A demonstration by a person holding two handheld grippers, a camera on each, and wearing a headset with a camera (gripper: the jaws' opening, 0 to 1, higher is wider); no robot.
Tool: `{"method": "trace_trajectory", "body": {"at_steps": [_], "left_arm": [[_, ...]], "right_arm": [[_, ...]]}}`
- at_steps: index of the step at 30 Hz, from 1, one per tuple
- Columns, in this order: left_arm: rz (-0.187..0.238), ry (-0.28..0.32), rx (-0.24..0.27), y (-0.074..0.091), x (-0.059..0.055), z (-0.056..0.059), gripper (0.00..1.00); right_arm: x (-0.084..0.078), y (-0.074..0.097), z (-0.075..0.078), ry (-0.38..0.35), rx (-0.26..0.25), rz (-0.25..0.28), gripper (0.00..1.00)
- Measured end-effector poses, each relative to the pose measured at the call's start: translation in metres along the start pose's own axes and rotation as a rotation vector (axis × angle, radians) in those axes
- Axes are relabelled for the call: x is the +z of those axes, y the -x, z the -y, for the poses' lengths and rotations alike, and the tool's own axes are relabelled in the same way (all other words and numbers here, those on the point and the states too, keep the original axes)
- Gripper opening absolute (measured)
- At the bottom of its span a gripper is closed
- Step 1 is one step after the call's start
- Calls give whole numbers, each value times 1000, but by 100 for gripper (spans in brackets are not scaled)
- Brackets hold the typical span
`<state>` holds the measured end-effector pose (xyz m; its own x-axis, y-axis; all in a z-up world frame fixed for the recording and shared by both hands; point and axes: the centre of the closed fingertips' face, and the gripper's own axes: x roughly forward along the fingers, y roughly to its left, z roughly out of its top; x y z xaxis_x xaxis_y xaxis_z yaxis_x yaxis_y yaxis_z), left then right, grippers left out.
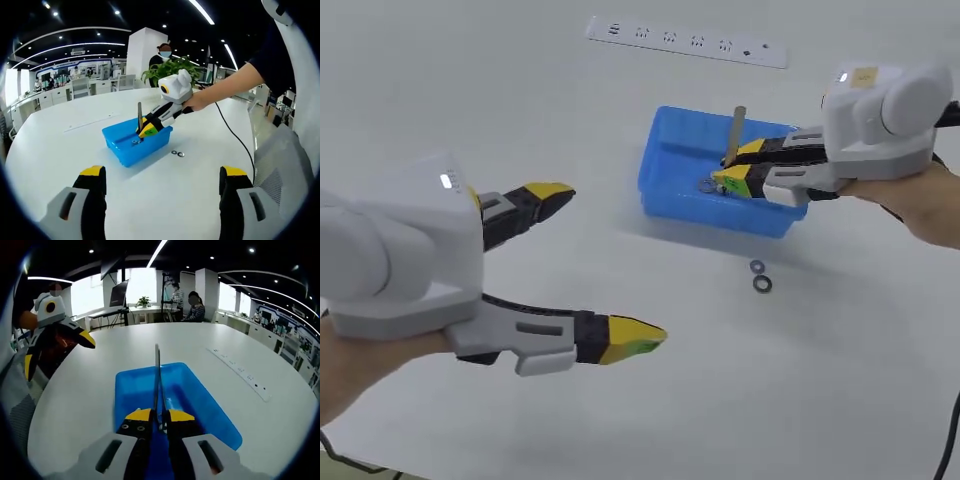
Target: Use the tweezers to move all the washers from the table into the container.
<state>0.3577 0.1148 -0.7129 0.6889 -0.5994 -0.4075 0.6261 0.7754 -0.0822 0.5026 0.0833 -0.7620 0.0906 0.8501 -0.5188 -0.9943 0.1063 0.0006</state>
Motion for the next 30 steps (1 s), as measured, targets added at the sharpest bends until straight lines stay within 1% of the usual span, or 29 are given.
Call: {"method": "trace_trajectory", "body": {"at_steps": [4, 6, 10, 14, 16, 19, 20, 21, 22, 23, 24, 25, 27, 29, 30], "left_arm": [[2, 1, -6, -1, 1, 1, 99], [3, 2, -7, -1, 2, 1, 99], [6, 1, -6, -2, 4, 0, 99], [7, -3, -7, -2, 7, -1, 99], [14, -1, -6, -4, 9, -3, 99], [28, -7, -1, -8, 16, -10, 99], [39, -7, -1, -10, 21, -13, 99], [70, 3, -2, -16, 31, -18, 99], [86, 6, -4, -19, 36, -22, 99], [112, 20, -10, -26, 45, -27, 98], [124, 28, -16, -31, 50, -31, 98], [145, 28, -16, -38, 60, -38, 98], [160, 28, -20, -48, 70, -46, 97], [191, 41, -43, -62, 86, -53, 93], [200, 43, -57, -66, 91, -54, 92]], "right_arm": [[3, 0, 1, -6, -5, 14, 11], [6, 1, 3, -20, -6, 29, 11], [12, 4, 8, -29, -21, 50, 12], [15, 7, 11, -31, -25, 59, 11], [16, 9, 10, -29, -23, 62, 10], [16, 10, 7, -20, -16, 64, 9], [16, 10, 5, -11, -10, 62, 9], [16, 10, 3, -3, -6, 59, 9], [16, 10, 0, 3, 1, 57, 9], [16, 9, -1, 7, 4, 54, 8], [16, 9, -3, 12, 8, 51, 8], [16, 9, -5, 18, 15, 46, 8], [16, 9, -7, 30, 24, 40, 8], [16, 9, -9, 51, 33, 30, 8], [16, 10, -10, 58, 37, 28, 8]]}}
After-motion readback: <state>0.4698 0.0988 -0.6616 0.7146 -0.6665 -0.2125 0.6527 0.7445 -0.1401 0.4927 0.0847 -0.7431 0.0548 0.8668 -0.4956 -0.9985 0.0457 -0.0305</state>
